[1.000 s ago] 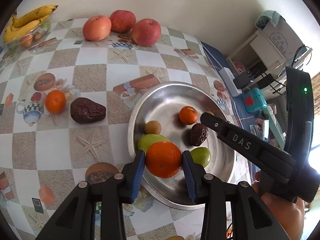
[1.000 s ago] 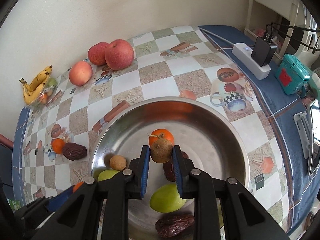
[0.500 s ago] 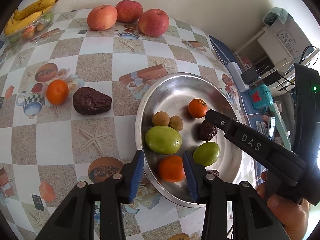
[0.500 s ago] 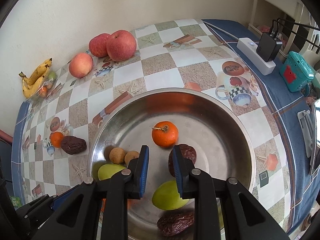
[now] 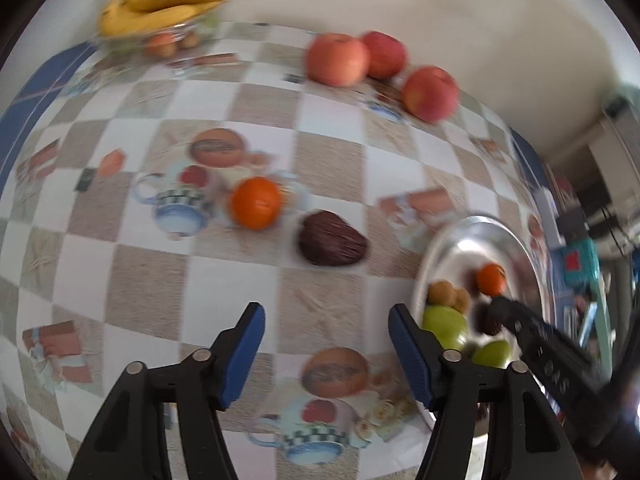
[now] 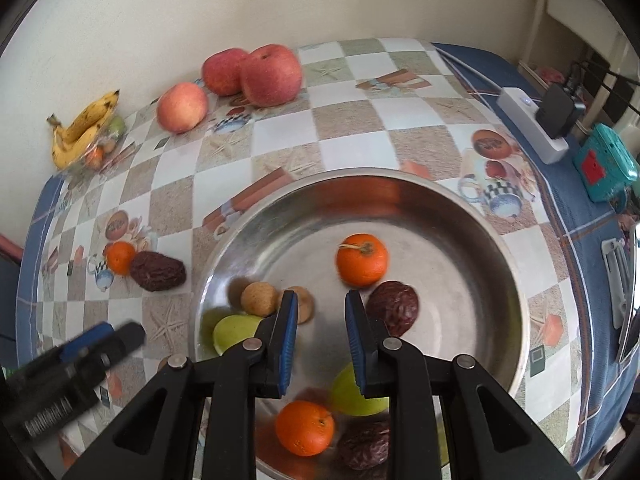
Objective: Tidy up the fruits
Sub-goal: 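Carry the brown fruit into the bowl and open the right tool while the left tool releases the tangerine there, then withdraw both open tools from the bowl toward the last fruits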
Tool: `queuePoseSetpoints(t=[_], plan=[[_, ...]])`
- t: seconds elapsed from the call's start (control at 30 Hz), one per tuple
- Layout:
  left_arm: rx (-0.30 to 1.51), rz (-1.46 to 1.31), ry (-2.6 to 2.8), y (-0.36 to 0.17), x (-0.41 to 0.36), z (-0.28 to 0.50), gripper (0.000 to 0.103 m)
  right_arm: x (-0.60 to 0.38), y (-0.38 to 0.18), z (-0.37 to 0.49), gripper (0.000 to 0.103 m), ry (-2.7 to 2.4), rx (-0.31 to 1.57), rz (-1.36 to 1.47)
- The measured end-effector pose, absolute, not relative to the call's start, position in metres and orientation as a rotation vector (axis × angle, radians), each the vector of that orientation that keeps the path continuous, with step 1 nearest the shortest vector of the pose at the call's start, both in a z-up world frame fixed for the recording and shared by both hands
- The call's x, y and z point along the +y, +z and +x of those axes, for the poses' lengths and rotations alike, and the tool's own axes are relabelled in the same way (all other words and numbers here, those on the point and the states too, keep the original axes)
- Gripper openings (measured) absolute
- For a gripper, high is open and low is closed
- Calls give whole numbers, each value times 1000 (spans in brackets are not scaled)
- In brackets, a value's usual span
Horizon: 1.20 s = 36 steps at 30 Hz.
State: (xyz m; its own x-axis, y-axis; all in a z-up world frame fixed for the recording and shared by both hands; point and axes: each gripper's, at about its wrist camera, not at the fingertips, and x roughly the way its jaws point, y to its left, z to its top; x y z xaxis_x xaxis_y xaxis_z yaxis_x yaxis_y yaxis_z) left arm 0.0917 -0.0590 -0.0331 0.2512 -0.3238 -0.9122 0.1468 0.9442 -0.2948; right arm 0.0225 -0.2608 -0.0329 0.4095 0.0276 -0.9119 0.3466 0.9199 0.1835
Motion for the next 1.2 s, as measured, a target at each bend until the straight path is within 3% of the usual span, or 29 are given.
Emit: queuePoseSetpoints(t=[0.13,0.23,0.27,0.37,0.5,0.63,0.7,1.2], plan=[[1258,-206,-208,-34,-25,105,83,-239,-29,28,25,-145,1123,343],[1224,-233,-104,-32,-1,112,103,-222,-24,31,58,-100,1096,336],[1207,-241,-68,-31,8,113,103,-217,-23,33,64,-81,1089,337],[1189,-251,5,-31,27,118,103,-204,-20,36,66,-46,1074,321],[1173,-248,73,-33,43,122,103,-194,-21,40,84,-35,1063,296],[1162,-233,82,-32,46,125,103,-190,-22,44,86,-21,1042,307],[1149,-212,71,-31,42,126,103,-188,-22,46,95,-26,1034,299],[1175,-296,-185,-38,10,150,103,-156,-28,79,95,91,1024,323]])
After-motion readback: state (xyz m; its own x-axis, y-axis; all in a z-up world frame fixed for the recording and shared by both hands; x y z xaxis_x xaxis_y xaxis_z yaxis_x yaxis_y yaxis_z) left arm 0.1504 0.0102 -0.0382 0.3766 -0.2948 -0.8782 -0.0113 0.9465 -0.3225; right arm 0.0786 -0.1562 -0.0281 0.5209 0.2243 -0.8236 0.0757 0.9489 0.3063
